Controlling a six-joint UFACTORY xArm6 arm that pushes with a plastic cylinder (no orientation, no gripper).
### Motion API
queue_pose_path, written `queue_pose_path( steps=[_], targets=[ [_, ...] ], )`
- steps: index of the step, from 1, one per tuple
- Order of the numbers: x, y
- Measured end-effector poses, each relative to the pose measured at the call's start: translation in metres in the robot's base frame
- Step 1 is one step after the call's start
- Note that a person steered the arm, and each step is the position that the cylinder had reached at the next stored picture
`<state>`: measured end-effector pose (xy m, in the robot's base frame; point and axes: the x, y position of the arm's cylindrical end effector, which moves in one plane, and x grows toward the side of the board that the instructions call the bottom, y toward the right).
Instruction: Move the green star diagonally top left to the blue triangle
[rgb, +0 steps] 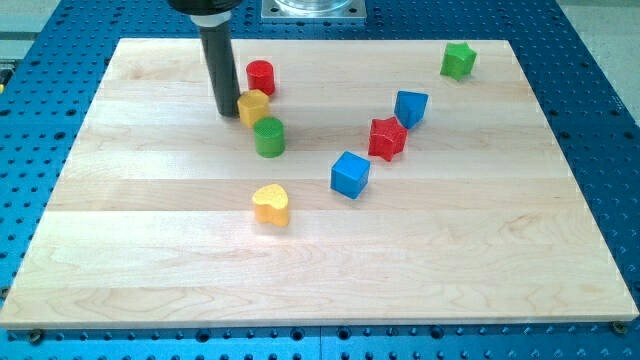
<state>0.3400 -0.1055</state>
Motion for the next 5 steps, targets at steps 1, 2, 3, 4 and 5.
queue_pose_path(
  steps=[1,2,3,4,5],
  targets=[
    [0.0,-0.01],
    [-0.001,-0.01],
    [-0.007,-0.018],
    [-0.019,-0.039],
    [-0.051,-0.058]
  ],
)
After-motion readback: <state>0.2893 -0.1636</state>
